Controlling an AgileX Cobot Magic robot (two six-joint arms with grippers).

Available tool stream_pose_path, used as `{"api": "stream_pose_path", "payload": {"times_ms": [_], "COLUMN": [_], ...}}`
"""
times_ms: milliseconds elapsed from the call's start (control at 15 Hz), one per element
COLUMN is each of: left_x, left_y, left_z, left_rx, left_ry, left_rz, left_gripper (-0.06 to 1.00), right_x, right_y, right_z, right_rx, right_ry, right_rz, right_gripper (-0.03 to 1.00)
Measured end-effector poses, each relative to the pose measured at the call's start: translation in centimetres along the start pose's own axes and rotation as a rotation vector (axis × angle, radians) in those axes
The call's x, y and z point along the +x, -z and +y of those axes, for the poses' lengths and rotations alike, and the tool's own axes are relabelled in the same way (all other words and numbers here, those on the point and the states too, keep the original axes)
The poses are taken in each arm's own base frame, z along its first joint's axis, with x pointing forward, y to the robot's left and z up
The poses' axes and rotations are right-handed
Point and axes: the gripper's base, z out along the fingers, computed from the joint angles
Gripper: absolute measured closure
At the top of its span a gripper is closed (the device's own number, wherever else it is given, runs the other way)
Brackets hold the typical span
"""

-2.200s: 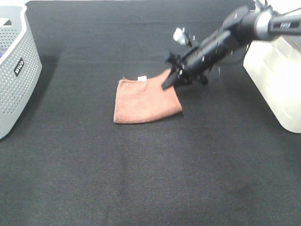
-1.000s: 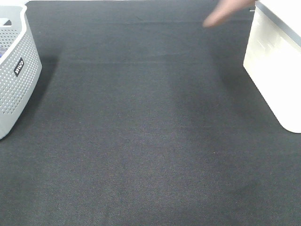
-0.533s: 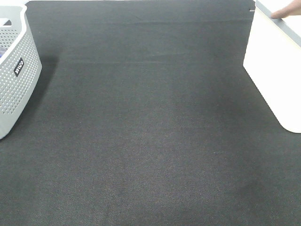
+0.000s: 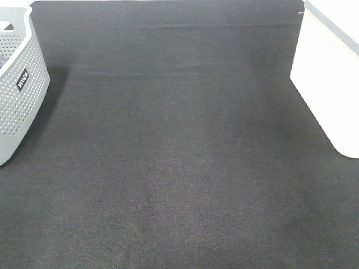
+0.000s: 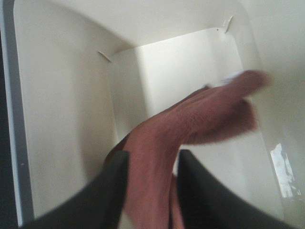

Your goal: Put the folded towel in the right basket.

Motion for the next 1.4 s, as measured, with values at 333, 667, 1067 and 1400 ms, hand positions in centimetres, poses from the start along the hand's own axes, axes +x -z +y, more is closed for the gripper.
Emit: {"api": "stream_pose_path", "payload": {"times_ms": [333,667,1067,1400], "left_x": [0.0,0.0,0.0,0.0], "left_y": [0.0,0.0,0.0,0.0], "left_z": [0.0,0.0,0.0,0.0], "left_rx": [0.000,0.000,0.000,0.000], "left_ry": [0.000,0.000,0.000,0.000], "left_rz": [0.000,0.000,0.000,0.000], "left_gripper": [0.07,0.07,0.07,0.07], "right_x": [0.1,0.9,8.0,17.9], "right_y": [0.4,3.3,9.3,13.9], "right_z": [2.0,9.7,11.2,9.1], "right_rx": [-0.025,-0.105,-0.090,-0.038], "right_ry": [0.031,0.184,0.241,0.252], "right_rz": [-0.003,-0.042,0.031,0.091], "right_gripper": [0.35,0.35,0.35,0.35]}}
